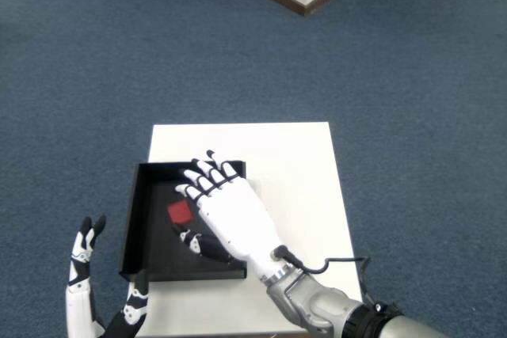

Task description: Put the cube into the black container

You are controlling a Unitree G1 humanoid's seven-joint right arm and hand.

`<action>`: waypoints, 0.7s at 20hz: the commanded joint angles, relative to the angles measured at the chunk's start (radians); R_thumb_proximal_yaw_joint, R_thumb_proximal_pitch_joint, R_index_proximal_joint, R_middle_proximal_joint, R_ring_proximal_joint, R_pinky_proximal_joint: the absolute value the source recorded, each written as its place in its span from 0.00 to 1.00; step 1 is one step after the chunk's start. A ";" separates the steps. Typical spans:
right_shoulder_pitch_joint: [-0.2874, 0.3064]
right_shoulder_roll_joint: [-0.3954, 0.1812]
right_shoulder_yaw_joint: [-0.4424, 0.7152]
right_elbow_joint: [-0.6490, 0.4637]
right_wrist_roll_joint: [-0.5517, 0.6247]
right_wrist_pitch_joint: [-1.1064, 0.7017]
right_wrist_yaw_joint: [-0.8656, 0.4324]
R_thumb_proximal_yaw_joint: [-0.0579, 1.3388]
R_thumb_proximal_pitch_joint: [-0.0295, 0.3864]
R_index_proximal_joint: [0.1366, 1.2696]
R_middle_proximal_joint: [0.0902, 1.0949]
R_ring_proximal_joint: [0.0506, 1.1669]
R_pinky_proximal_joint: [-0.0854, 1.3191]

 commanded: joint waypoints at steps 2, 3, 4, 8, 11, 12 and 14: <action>-0.073 0.005 -0.009 -0.034 0.028 0.031 -0.011 0.55 0.34 0.33 0.17 0.14 0.09; -0.075 0.005 -0.005 -0.034 0.034 0.035 -0.010 0.55 0.34 0.33 0.17 0.14 0.09; -0.077 0.005 -0.003 -0.034 0.040 0.038 -0.011 0.55 0.35 0.33 0.16 0.14 0.08; -0.082 0.003 0.004 -0.035 0.058 0.049 -0.026 0.54 0.35 0.31 0.15 0.13 0.07; -0.079 0.003 0.010 -0.039 0.071 0.055 -0.048 0.53 0.36 0.30 0.14 0.13 0.07; -0.069 0.001 0.003 -0.048 0.089 0.044 -0.070 0.52 0.36 0.29 0.14 0.12 0.07; 0.018 -0.021 -0.071 -0.165 0.192 -0.081 -0.159 0.44 0.33 0.29 0.15 0.13 0.08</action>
